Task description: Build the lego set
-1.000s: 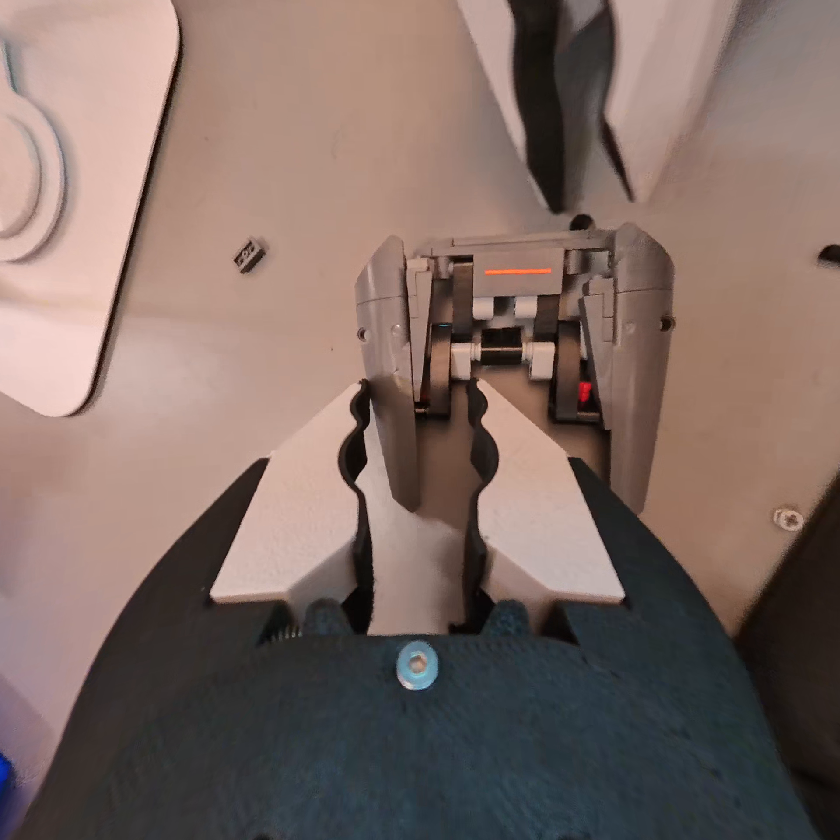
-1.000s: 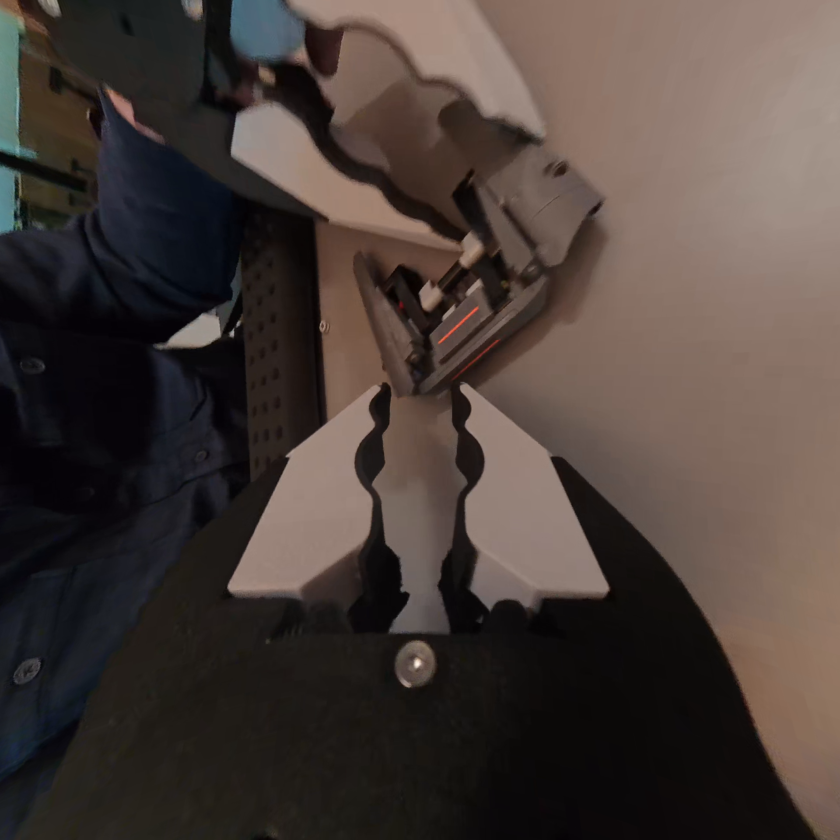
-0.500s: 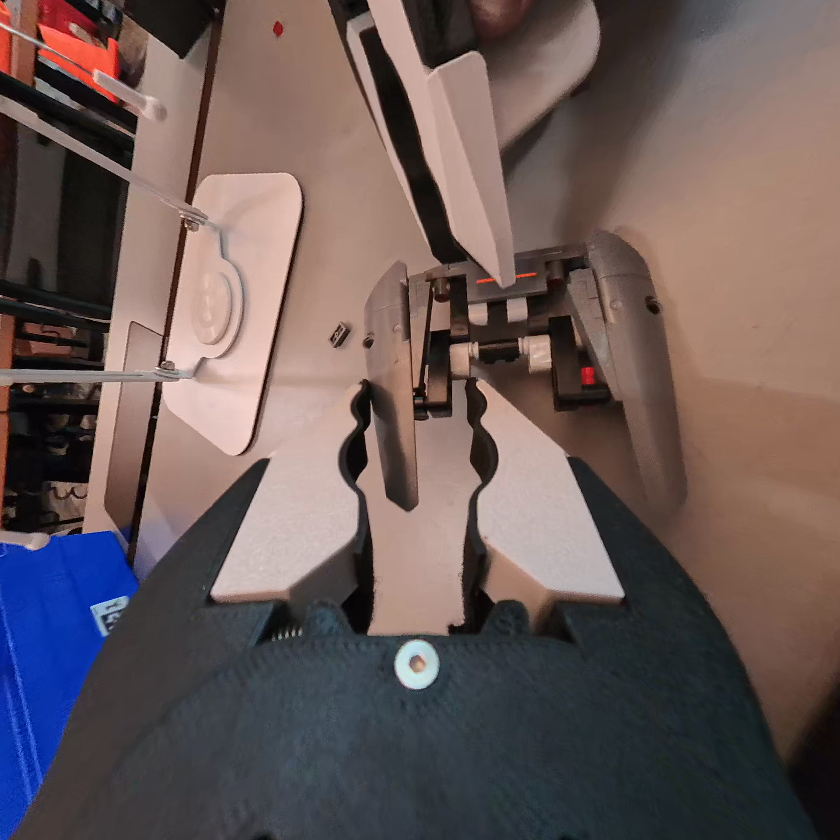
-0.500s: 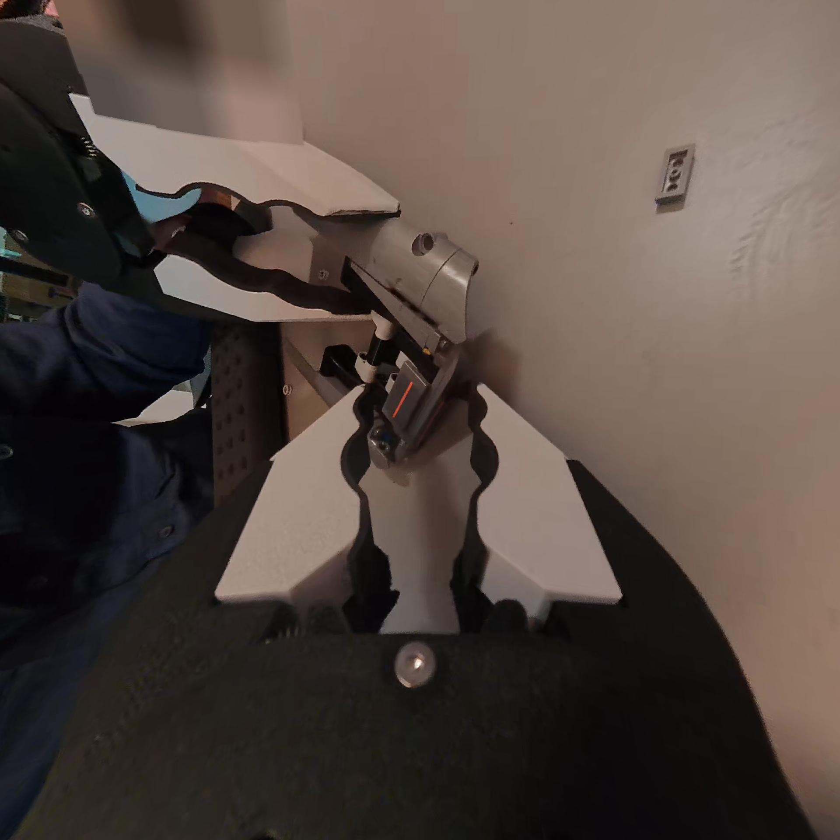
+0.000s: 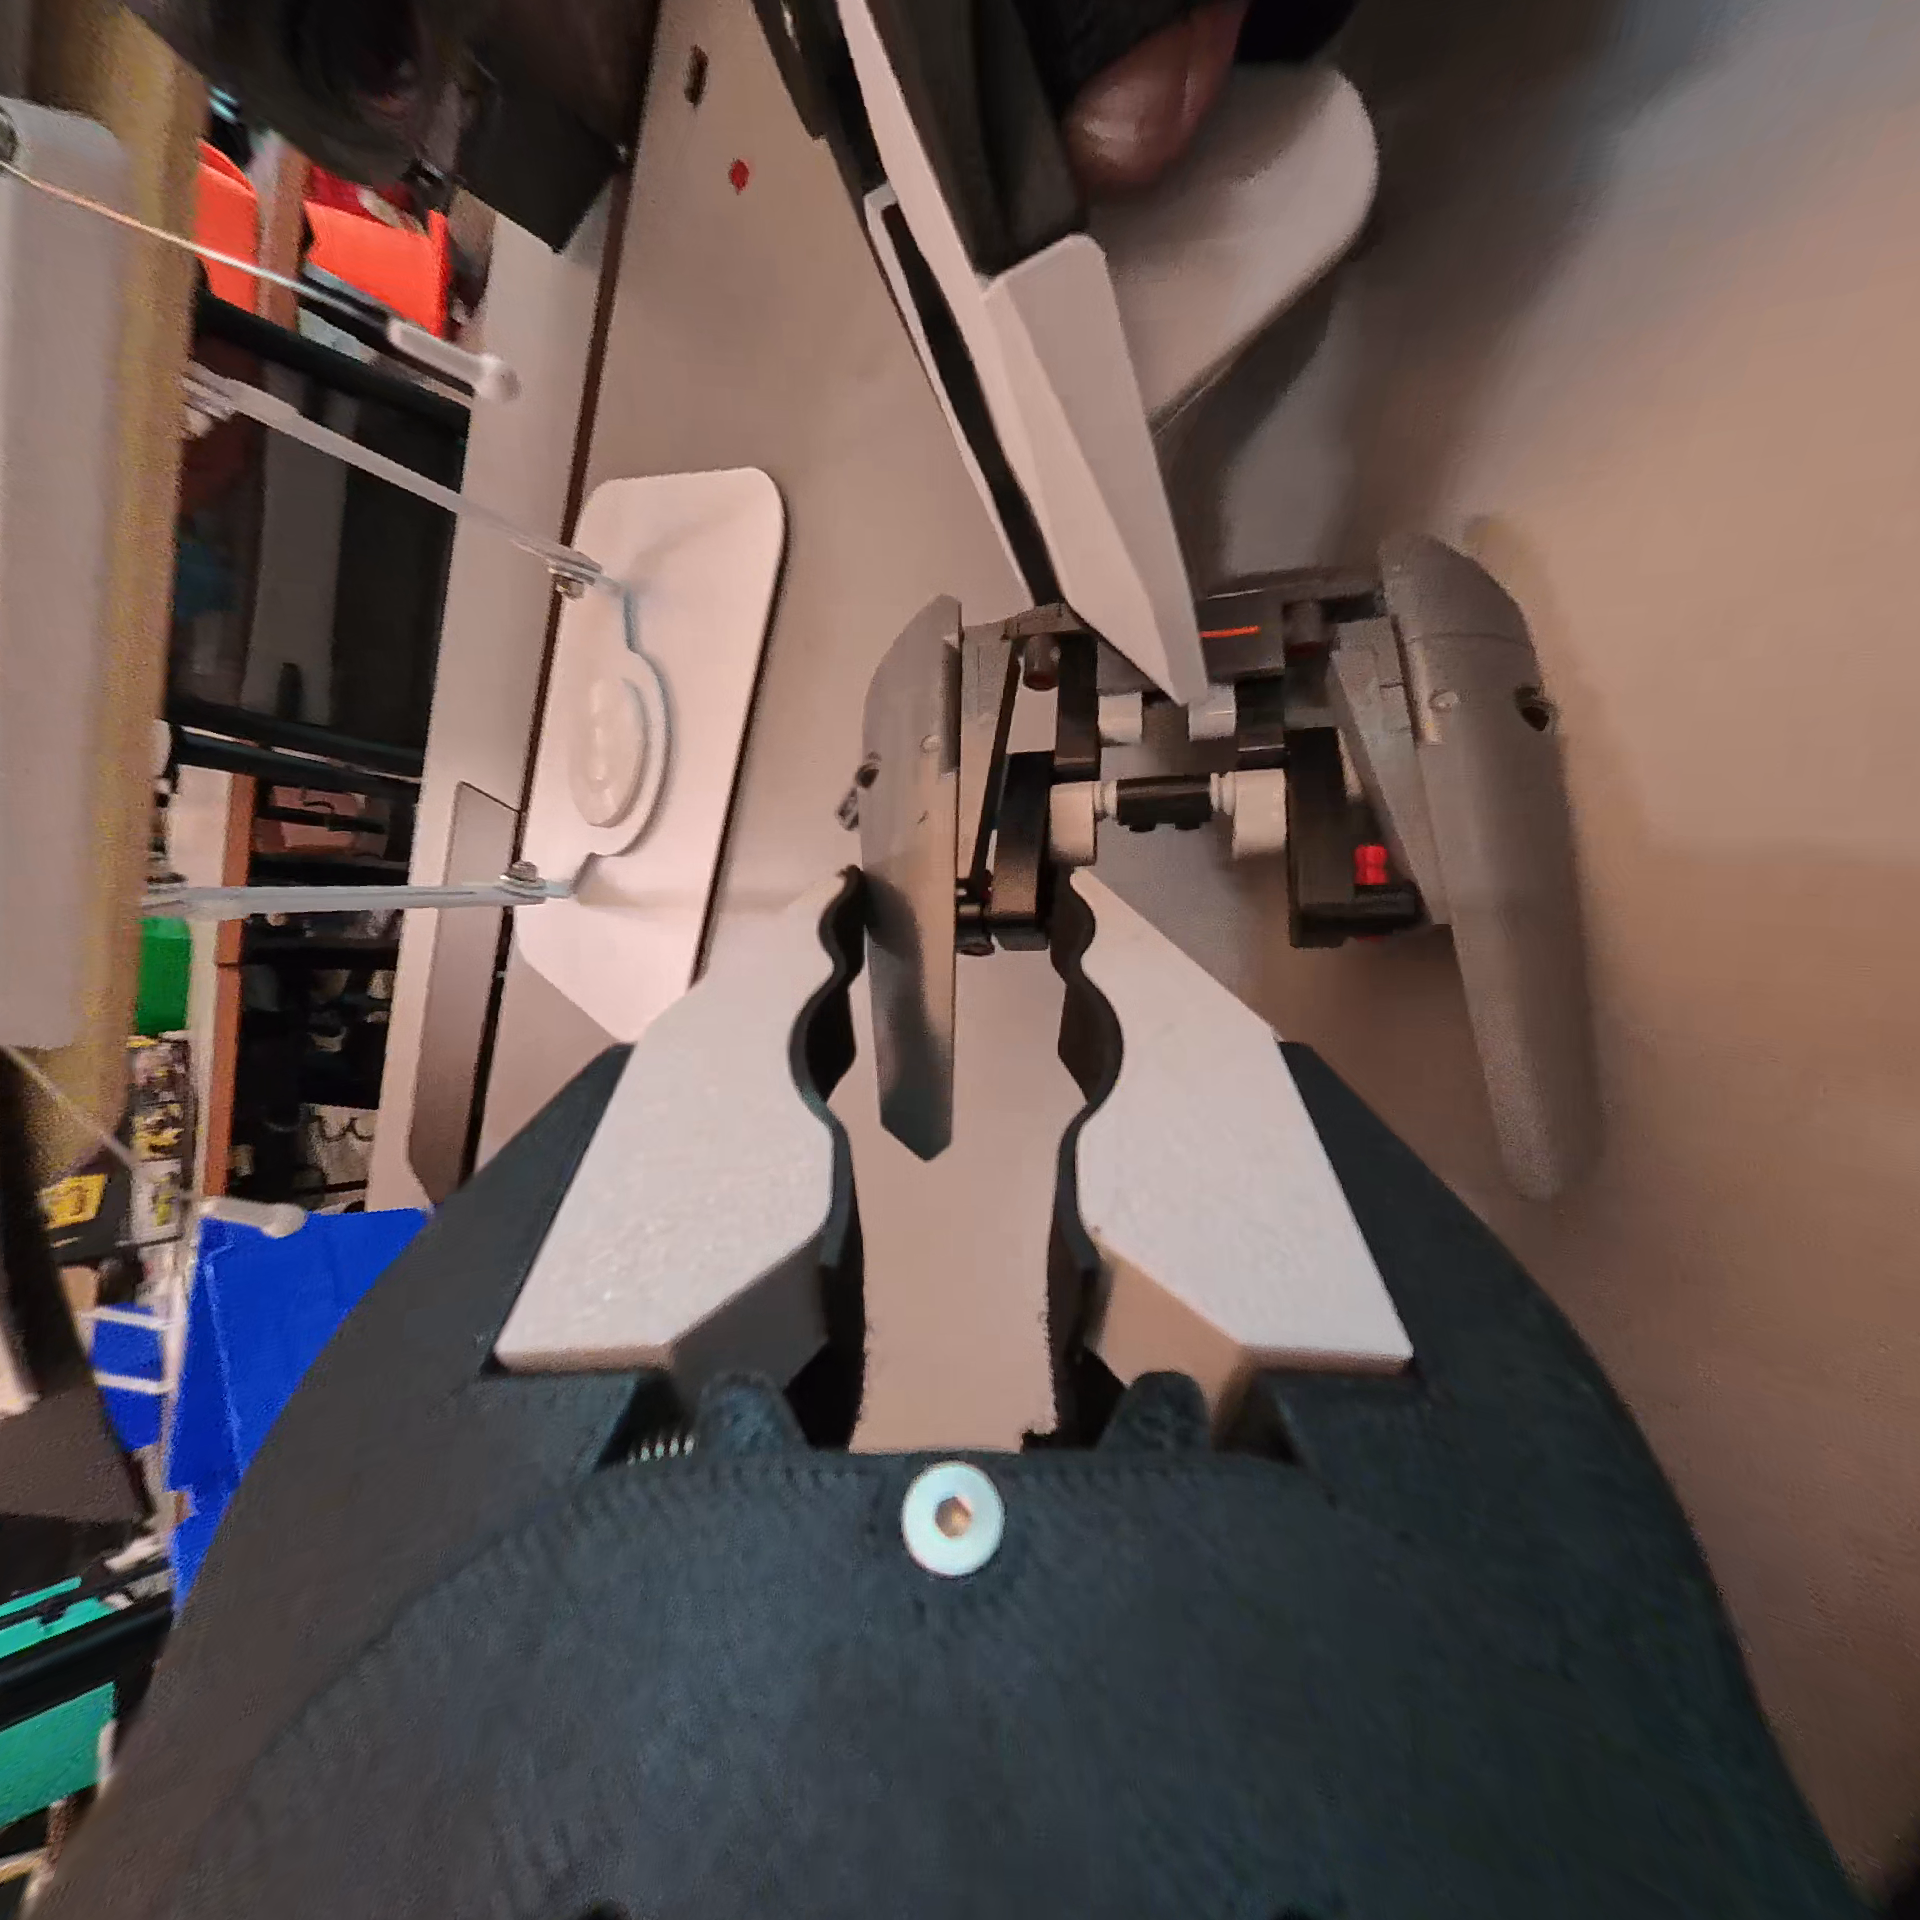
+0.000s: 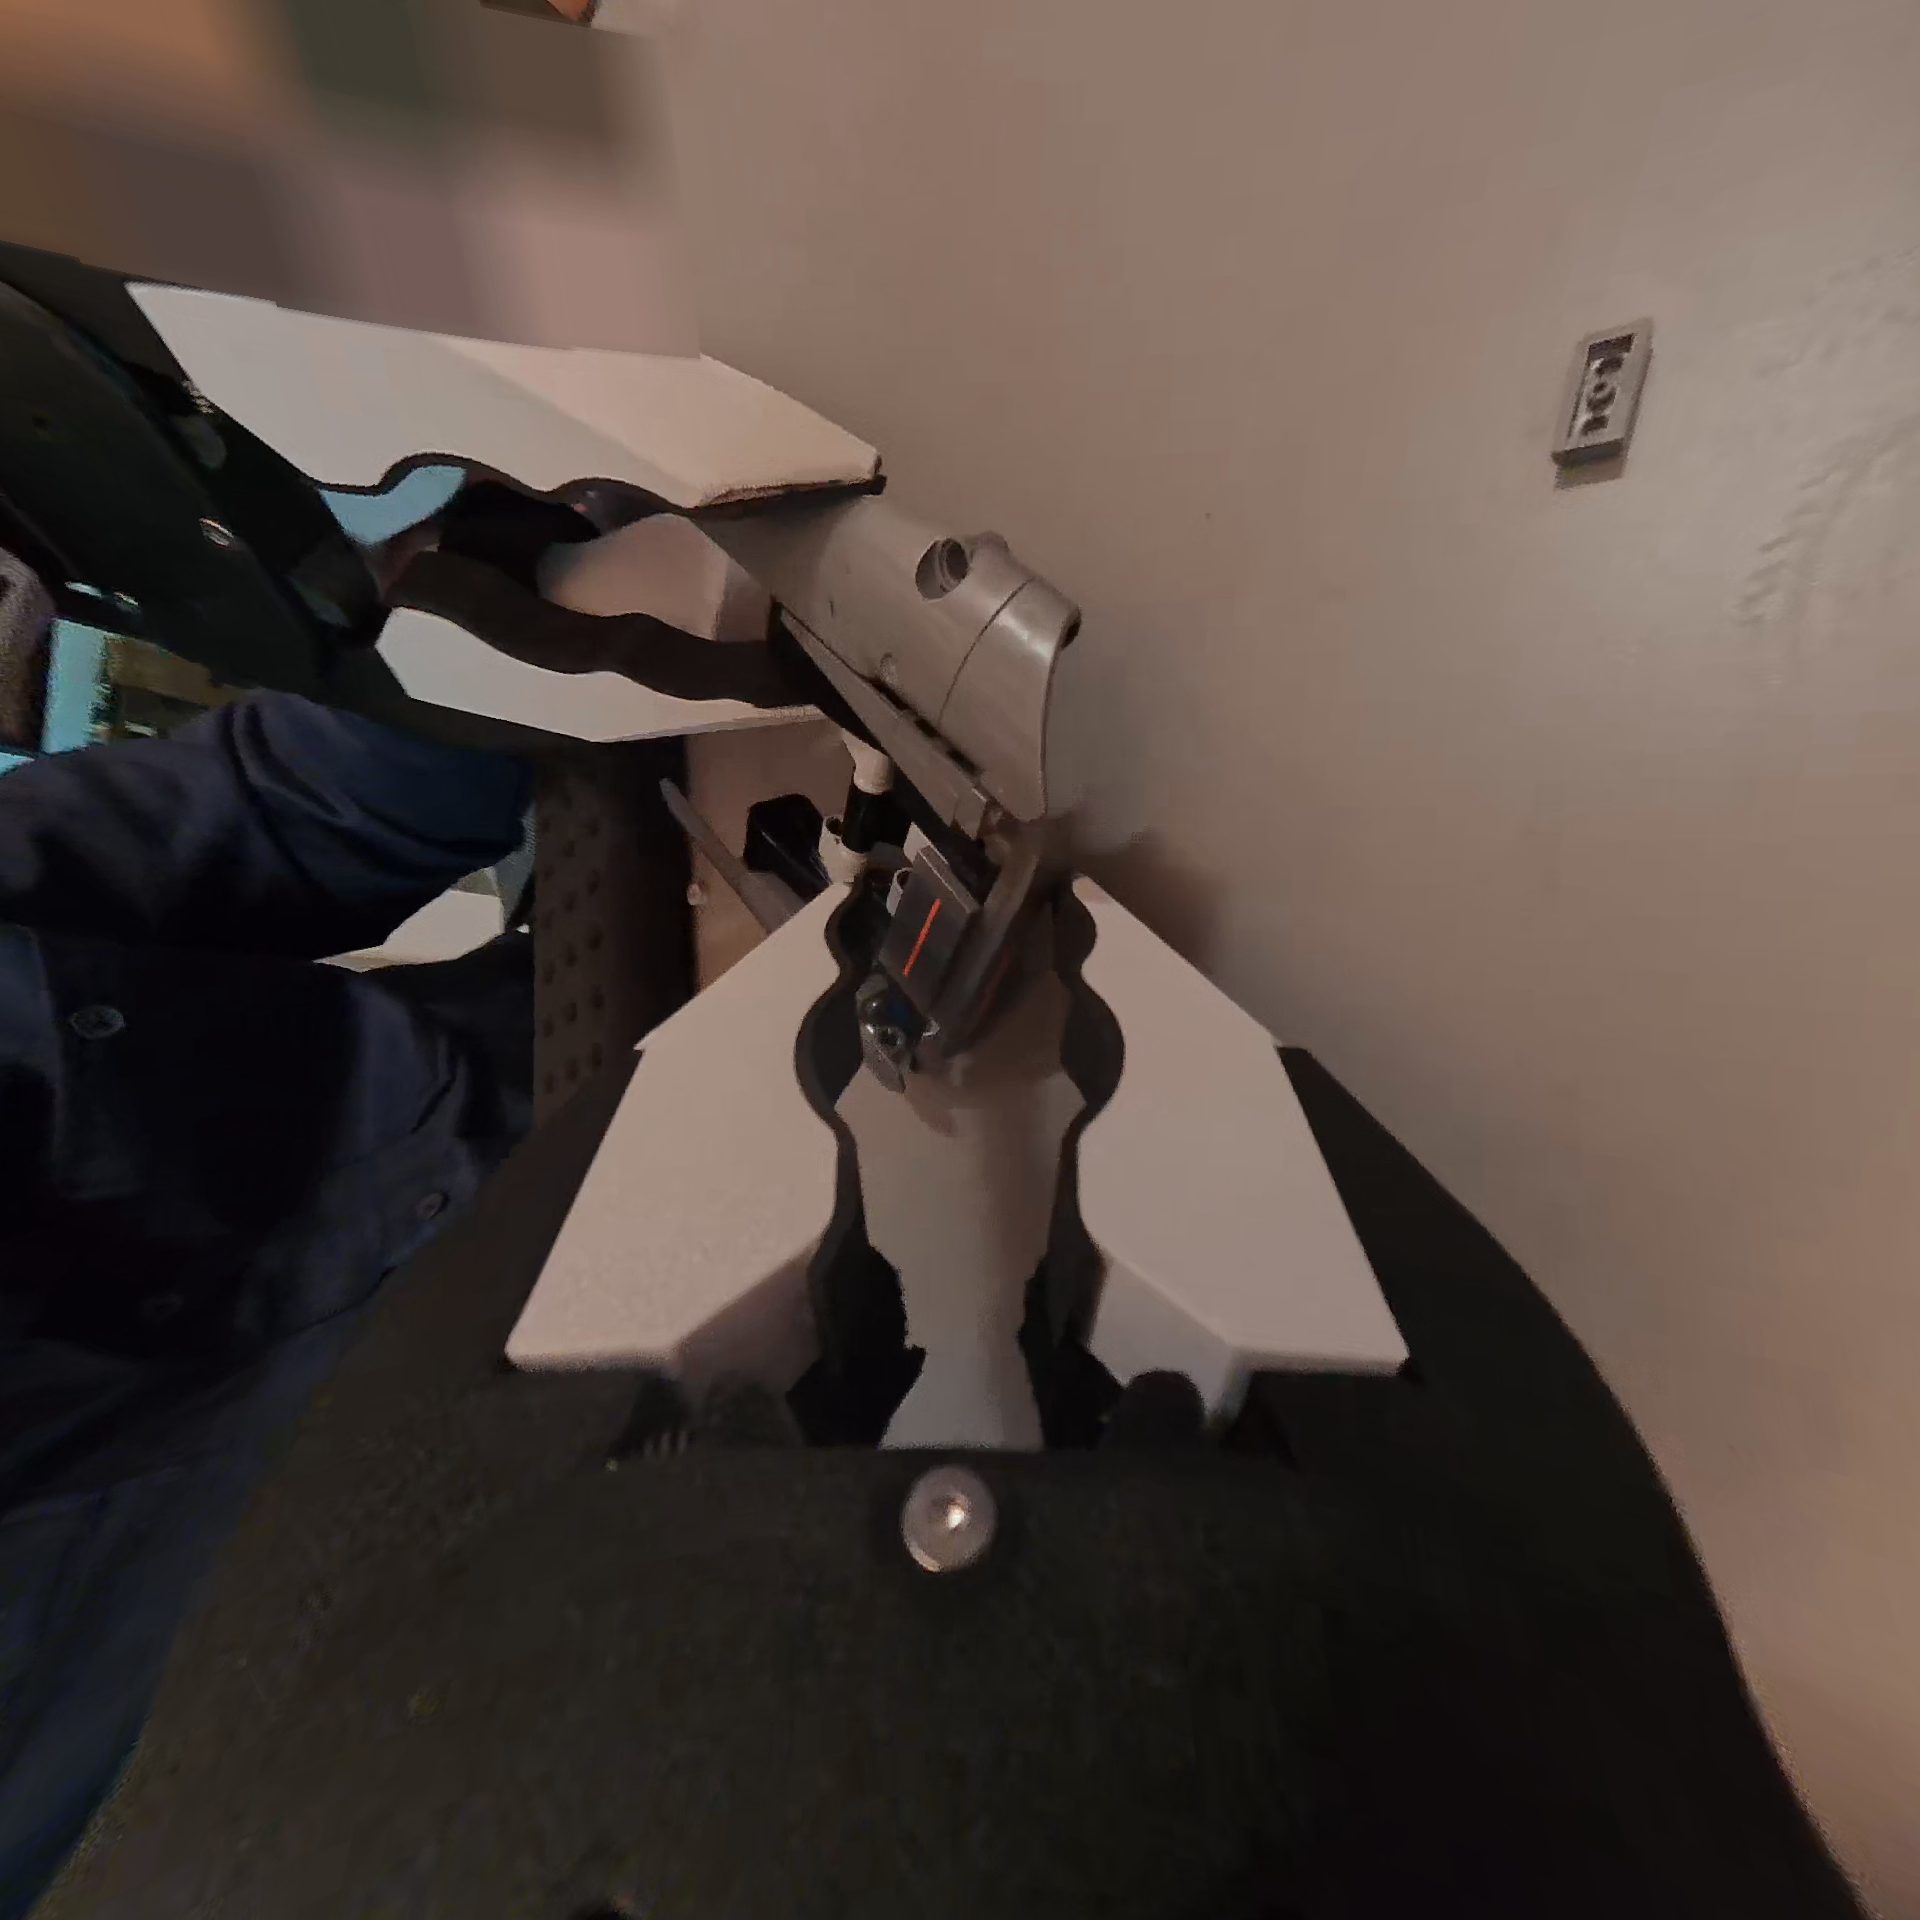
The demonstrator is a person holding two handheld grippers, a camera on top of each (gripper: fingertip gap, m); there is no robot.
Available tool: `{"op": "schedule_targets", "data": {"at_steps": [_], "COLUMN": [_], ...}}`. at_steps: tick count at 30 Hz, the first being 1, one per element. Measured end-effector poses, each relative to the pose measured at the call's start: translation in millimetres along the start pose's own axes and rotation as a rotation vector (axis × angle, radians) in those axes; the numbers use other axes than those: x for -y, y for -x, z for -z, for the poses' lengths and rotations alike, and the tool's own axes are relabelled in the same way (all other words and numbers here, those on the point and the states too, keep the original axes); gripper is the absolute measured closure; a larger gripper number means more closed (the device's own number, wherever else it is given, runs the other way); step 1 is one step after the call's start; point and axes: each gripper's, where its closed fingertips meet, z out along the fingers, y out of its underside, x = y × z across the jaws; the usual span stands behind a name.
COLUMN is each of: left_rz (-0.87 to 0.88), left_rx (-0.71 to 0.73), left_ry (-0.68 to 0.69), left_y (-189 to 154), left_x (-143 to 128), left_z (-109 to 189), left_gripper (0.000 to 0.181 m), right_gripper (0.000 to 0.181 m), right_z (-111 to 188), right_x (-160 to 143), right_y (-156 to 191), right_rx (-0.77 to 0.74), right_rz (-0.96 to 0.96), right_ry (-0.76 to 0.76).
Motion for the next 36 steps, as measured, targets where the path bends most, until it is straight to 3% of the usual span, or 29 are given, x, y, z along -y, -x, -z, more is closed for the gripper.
{"op": "schedule_targets", "data": {"at_steps": [4, 13, 21, 27, 31, 36], "left_rz": [-0.026, -0.032, 0.074, 0.231, 0.226, 0.101], "left_rx": [0.085, 0.241, 0.279, 0.314, 0.301, 0.307], "left_ry": [-0.036, -0.115, -0.165, -0.283, -0.332, -0.227], "left_y": [16.6, 49.6, 67.7, 89.2, 82.3, 51.7], "left_x": [7.6, 25.6, 28.1, 40.6, 57.8, 69.8], "left_z": [8.7, 33.9, 38.2, 61.9, 71.1, 42.1], "left_gripper": [0.147, 0.148, 0.146, 0.136, 0.128, 0.106], "right_gripper": [0.159, 0.163, 0.164, 0.164, 0.164, 0.164], "right_z": [14.5, 34.6, 49.4, 86.8, 110.9, 114.4], "right_x": [13.7, 40.4, 56.9, 74.1, 86.5, 93.0], "right_y": [11.3, 49.5, 63.0, 63.9, 68.3, 75.6], "right_rx": [0.086, 0.201, 0.081, -0.075, -0.09, -0.052], "right_rz": [-0.009, 0.089, 0.183, 0.234, 0.23, 0.214], "right_ry": [-0.103, -0.26, -0.352, -0.51, -0.666, -0.777]}}
